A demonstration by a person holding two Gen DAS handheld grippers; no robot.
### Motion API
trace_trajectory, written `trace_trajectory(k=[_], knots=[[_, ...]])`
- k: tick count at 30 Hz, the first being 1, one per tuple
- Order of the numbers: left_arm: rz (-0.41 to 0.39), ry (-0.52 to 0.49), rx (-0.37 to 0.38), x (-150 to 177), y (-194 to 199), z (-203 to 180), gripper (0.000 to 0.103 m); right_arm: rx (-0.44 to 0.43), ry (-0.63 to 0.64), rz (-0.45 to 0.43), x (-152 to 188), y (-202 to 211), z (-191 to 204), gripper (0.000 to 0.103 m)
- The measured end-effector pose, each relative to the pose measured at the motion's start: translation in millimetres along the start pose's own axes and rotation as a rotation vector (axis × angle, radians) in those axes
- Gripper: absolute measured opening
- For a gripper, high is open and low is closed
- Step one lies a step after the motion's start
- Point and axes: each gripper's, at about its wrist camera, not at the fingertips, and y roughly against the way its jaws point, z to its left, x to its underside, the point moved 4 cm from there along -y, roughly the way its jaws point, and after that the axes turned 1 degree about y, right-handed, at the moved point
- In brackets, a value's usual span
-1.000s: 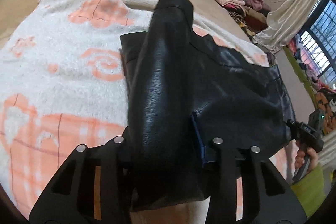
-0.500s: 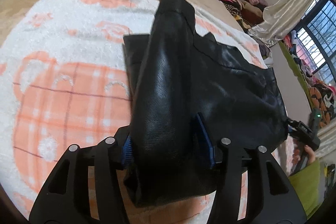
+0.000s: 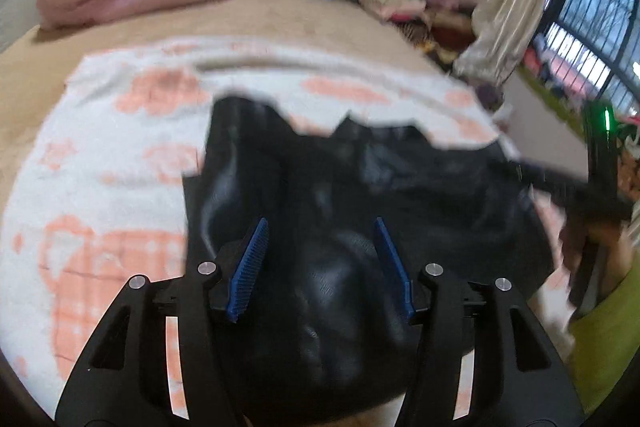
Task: Fold large clothes
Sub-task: 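Press and smooth the folded jacket with both tools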
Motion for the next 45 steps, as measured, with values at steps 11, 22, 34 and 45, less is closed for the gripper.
trace_trajectory(k=[11,22,34,45], knots=[[0.044,0.04,0.002,6,-22,17,0.04,-0.041,-0.045,-0.038,18,-36,-13,0.009],[-0.004,0.08,-0.079,-11,-30,39,0.045,0.069,-0.027,-0.043,-14,-73,-13,0.023],[-0.095,0.062,-0.041,-28,12,23,0.067,0.08,-0.123,-0.26,-3,23,-70,0.087],[0.0,0.037,-0.145,-11,-28,35,0.067,0.198,-0.147,-0.128,36,-12,-116,0.012]])
